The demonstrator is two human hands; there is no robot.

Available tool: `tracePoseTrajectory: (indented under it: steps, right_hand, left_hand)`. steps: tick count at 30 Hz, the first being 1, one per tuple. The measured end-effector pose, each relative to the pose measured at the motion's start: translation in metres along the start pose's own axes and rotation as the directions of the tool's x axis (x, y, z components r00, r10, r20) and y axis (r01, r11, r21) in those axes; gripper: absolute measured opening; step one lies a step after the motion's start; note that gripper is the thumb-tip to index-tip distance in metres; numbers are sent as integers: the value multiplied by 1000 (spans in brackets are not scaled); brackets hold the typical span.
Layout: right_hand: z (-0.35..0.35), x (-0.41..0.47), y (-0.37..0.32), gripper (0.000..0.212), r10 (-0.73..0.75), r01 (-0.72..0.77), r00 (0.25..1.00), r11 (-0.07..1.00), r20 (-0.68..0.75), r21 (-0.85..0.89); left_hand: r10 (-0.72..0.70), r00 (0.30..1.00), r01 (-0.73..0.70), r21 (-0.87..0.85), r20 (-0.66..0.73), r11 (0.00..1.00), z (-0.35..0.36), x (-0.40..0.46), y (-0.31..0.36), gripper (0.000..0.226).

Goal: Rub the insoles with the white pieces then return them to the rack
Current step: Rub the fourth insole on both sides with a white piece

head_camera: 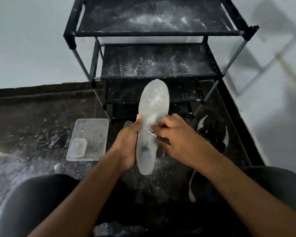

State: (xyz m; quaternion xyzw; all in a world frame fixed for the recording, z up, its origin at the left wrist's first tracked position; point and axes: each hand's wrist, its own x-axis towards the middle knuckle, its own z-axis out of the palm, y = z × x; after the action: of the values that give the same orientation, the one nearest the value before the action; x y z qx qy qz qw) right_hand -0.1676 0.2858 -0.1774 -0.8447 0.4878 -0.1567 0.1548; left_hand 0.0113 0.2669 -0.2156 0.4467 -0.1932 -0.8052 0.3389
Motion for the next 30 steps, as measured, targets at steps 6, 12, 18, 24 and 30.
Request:
tracePoseTrajectory:
  steps: [6,12,18,24,30]
  right_hand:
    - [-1,15,3,16,9,-10,1000,1000,-22,-20]
    - [-6,18,-3,18,35,-35,999,999,-1,27]
    - [-12,20,1,20,74,-69,989,997,-126,43]
    - [-4,16,-10,13,129,-155,981,969,144,192]
    - [-21,13,-2,13,75,-60,992,987,-102,147]
  left_hand:
    - [70,994,-62,94,-85,994,21,-7,5,47]
    - [126,989,-113,148,-82,983,28,-3,9,50]
    - [130,991,-125,115,-43,986,19,-5,12,48]
    - [140,989,-132,136,-50,982,22,-4,11,51]
    - [132,991,-132,120,8,984,27,-5,12,51]
